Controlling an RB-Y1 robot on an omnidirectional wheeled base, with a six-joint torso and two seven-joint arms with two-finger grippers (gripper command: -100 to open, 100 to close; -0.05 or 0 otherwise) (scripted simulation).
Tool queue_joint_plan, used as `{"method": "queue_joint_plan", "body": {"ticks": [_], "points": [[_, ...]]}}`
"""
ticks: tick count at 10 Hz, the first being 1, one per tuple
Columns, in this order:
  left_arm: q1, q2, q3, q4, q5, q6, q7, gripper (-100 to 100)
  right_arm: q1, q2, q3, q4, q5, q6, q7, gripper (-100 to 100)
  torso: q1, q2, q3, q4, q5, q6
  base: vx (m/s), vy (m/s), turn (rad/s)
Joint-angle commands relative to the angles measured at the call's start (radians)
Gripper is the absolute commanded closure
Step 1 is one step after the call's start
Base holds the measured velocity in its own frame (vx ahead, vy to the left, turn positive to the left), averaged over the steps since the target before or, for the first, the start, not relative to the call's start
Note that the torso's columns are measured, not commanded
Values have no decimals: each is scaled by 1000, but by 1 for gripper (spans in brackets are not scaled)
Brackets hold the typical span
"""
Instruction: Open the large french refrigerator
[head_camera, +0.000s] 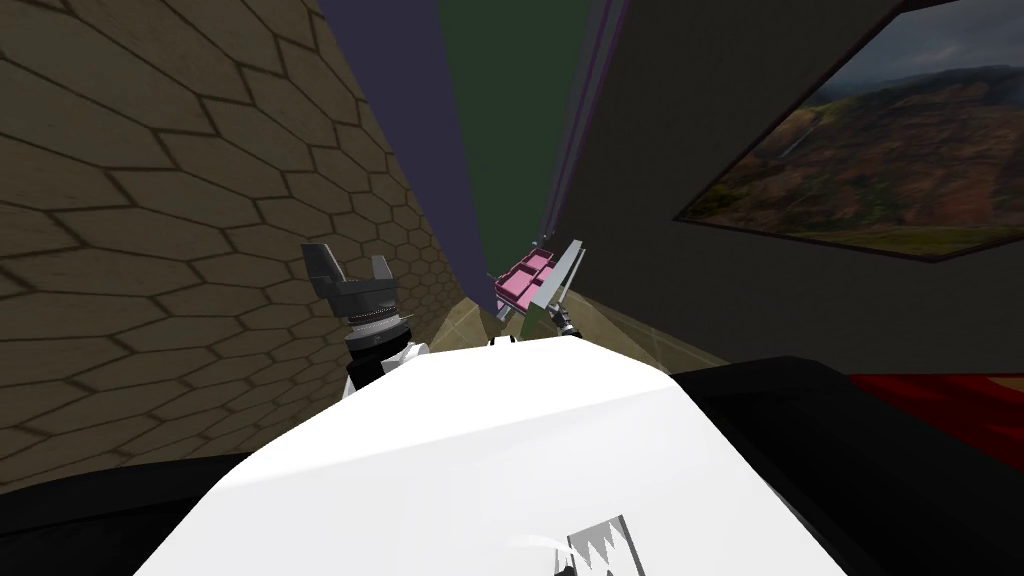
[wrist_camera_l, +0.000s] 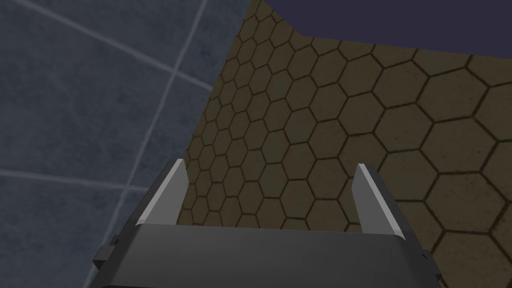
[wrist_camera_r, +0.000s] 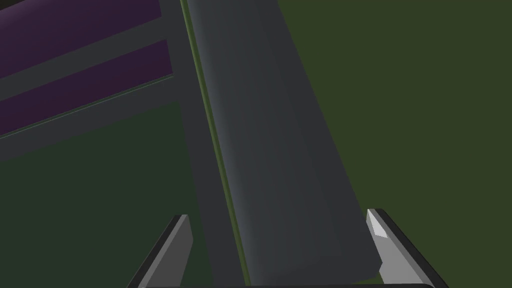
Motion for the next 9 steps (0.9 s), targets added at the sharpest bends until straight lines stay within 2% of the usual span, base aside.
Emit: {"method": "queue_joint_plan", "body": {"ticks": [1, 2, 3, 4, 9], "points": [[0, 0, 0, 0, 0, 0, 0, 0, -34, -46, -7, -18, -2, 22, -49, -100, 3, 2, 0, 4, 4, 0, -55, 68, 6], [0, 0, 0, 0, 0, 0, 0, 0, -44, -64, -7, -28, -1, 40, -73, -100, 6, 3, 1, 4, 5, 0, -52, 58, 7], [0, 0, 0, 0, 0, 0, 0, 0, -20, -49, 0, -15, 4, 46, -60, -100, 8, 5, 2, 6, 6, 0, -13, 16, 5], [0, 0, 0, 0, 0, 0, 0, 0, -19, -51, -1, -12, 5, 54, -63, 0, 7, 5, 2, 2, 3, 0, 12, -8, 1], [0, 0, 0, 0, 0, 0, 0, 0, -11, -52, -2, 2, 7, 71, -60, 0, 0, -2, -1, -5, -4, 0, 6, -5, 1]]}}
